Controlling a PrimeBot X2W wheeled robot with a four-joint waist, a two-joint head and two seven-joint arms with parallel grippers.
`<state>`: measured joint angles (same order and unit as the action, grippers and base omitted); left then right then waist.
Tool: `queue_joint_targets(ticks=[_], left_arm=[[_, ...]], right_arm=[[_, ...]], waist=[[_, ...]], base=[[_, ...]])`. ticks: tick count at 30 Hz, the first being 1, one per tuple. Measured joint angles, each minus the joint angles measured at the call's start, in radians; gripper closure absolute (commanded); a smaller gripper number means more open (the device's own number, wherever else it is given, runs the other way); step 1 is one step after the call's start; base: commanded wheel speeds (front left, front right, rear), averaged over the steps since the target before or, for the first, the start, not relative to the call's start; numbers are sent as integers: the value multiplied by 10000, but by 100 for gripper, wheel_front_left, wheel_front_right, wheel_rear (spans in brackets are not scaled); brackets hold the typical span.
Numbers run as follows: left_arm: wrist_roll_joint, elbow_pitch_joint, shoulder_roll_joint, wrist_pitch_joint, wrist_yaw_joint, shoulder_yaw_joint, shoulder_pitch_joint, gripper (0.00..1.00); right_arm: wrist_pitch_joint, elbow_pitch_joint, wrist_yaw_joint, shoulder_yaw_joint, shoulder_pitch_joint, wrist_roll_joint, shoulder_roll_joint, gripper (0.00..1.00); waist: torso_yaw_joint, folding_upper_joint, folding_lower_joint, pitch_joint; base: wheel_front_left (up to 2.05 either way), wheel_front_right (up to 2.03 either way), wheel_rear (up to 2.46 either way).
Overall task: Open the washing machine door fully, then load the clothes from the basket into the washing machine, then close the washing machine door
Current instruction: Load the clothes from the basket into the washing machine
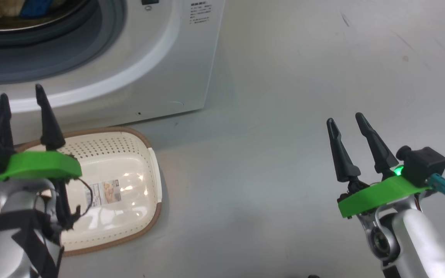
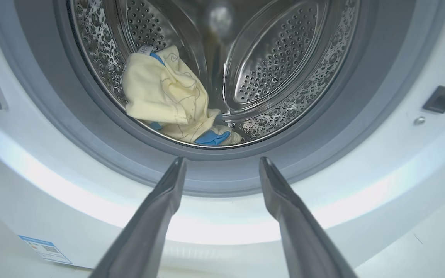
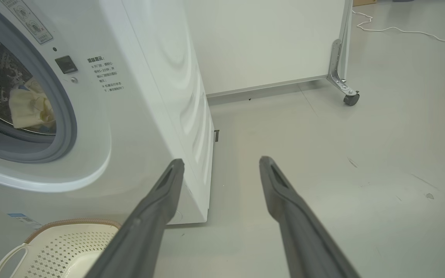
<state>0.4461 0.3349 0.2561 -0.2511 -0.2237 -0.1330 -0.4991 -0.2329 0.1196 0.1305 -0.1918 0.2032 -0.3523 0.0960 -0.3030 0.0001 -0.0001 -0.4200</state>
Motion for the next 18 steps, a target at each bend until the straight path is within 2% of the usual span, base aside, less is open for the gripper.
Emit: queue_joint_targets(ticks=[2, 8, 12, 18], left_arm=[[-247, -606, -163, -10, -159, -17, 782, 0], [-598, -1783, -637, -13, -182, -328, 2809, 0], [-713, -2174, -876, -12, -176, -548, 3777, 0], [-798, -2449, -905, -12, -144, -677, 4690, 0]], right_arm=[[150, -61, 0, 123, -181, 113, 35, 0], [591, -380, 0, 428, -841, 399, 176, 0], [941, -633, 0, 623, -1265, 577, 234, 0], [1386, -1045, 0, 755, -1848, 748, 240, 0]], waist=[[137, 0, 0, 288], [610, 0, 0, 1188], [967, 0, 0, 1767], [1482, 0, 0, 2572]], base=[[0, 0, 0], [0, 0, 0], [0, 0, 0], [0, 0, 0]])
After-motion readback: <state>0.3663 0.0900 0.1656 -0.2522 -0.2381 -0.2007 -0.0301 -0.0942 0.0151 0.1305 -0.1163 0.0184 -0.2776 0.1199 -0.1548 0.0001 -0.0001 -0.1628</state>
